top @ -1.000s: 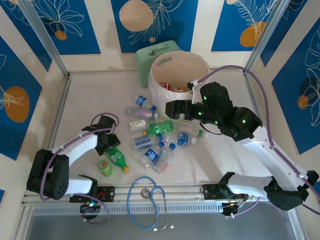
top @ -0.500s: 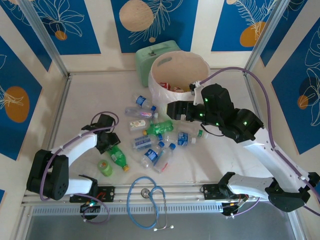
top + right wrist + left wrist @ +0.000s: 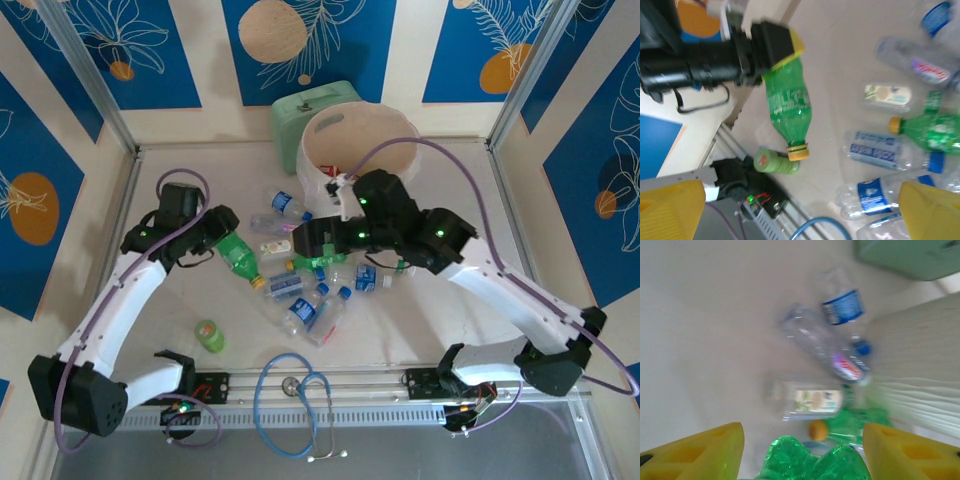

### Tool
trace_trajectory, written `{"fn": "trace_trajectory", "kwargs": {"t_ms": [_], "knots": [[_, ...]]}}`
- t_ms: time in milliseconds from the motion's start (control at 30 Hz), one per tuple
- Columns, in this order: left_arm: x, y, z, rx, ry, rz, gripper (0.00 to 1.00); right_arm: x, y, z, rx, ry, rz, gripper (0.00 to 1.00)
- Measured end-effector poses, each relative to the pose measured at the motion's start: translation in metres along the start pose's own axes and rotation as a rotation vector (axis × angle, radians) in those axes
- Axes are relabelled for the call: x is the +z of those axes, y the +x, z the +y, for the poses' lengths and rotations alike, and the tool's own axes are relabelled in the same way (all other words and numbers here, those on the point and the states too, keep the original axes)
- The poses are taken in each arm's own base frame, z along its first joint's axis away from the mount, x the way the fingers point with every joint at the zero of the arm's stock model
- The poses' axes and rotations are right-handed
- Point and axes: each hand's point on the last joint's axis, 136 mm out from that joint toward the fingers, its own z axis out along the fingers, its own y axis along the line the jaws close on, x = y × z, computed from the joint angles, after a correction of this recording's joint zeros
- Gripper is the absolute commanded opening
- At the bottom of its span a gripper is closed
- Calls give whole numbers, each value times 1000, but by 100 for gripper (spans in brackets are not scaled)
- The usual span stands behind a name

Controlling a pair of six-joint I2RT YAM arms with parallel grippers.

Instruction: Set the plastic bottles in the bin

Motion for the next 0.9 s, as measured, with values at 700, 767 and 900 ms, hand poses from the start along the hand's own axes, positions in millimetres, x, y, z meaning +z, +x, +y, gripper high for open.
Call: {"fn": "trace_trajectory", "kwargs": {"t_ms": [700, 767, 900], "knots": [[-53, -9, -102, -84, 466, 72, 54, 79, -15, 59, 9, -191, 142, 94], [-55, -10, -104, -97, 481, 75, 54, 83, -17, 58, 11, -182, 143, 90], [-57, -9, -108, -106, 506, 89, 54, 88, -18, 57, 10, -170, 147, 84]]}}
